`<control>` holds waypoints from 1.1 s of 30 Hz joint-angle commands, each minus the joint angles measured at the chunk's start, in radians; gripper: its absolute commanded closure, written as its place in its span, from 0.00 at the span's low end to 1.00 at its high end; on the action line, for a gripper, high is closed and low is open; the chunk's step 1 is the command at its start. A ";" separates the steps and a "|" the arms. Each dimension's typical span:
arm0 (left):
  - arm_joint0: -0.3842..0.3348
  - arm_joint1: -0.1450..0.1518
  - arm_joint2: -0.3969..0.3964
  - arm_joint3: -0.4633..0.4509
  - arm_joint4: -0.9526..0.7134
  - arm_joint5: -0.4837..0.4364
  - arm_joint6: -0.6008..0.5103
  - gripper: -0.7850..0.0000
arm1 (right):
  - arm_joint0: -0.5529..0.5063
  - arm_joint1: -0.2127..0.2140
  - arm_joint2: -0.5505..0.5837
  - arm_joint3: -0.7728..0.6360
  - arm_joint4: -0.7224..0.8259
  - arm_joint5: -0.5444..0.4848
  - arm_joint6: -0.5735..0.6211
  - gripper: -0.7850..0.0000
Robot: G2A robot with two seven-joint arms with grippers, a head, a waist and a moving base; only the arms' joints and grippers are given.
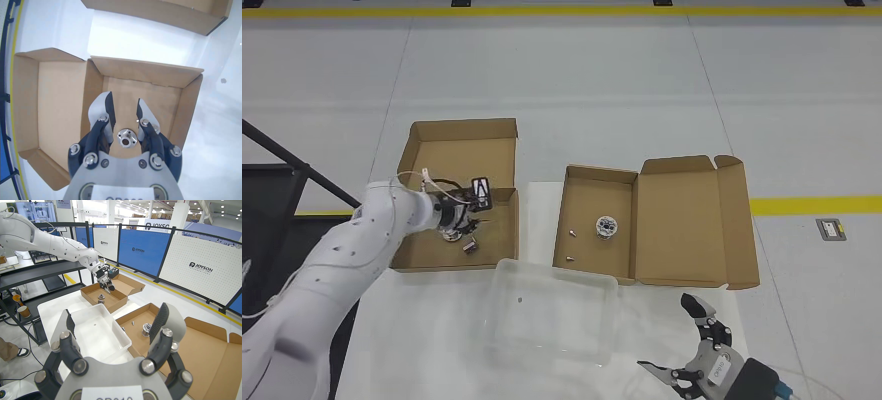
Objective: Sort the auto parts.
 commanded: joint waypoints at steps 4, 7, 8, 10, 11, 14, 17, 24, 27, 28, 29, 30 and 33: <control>0.101 0.093 -0.119 -0.174 -0.049 0.050 0.022 0.63 | 0.000 0.000 0.000 0.000 0.000 0.000 0.000 0.00; 0.195 0.157 -0.213 -0.307 -0.076 0.092 0.020 0.63 | 0.000 0.000 0.000 0.000 0.000 0.000 0.000 0.00; 0.234 0.179 -0.251 -0.354 -0.092 0.109 0.024 0.63 | 0.000 0.000 0.000 0.000 0.000 0.000 0.000 0.00; 0.319 0.222 -0.326 -0.450 -0.111 0.137 0.018 0.63 | 0.000 0.000 0.000 0.000 0.000 0.000 0.000 0.00; 0.365 0.243 -0.367 -0.497 -0.126 0.149 0.021 0.62 | 0.000 0.000 0.000 0.000 0.000 0.000 0.000 0.00; 0.504 0.299 -0.492 -0.626 -0.161 0.173 0.049 0.61 | 0.000 0.000 0.000 0.000 0.000 0.000 0.000 0.00; 0.630 0.343 -0.608 -0.728 -0.179 0.180 0.105 0.60 | 0.000 0.000 0.000 0.000 0.000 0.000 0.000 0.00; 0.835 0.397 -0.789 -0.822 -0.157 0.133 0.292 0.00 | 0.000 0.000 0.000 0.000 0.000 0.000 0.000 0.00; 0.837 0.398 -0.792 -0.823 -0.157 0.131 0.295 0.33 | 0.000 0.000 0.000 0.000 0.000 0.000 0.000 0.00; 0.838 0.398 -0.792 -0.823 -0.156 0.131 0.295 0.28 | 0.000 0.000 0.000 0.000 0.000 0.000 0.000 0.00; 0.836 0.397 -0.790 -0.822 -0.156 0.132 0.293 0.22 | 0.000 0.000 0.000 0.000 0.000 0.000 0.000 0.00; 0.835 0.397 -0.789 -0.822 -0.156 0.133 0.292 0.17 | 0.000 0.000 0.000 0.000 0.000 0.000 0.000 0.00; 0.835 0.397 -0.789 -0.822 -0.157 0.133 0.292 0.05 | 0.000 0.000 0.000 0.000 0.000 0.000 0.000 0.00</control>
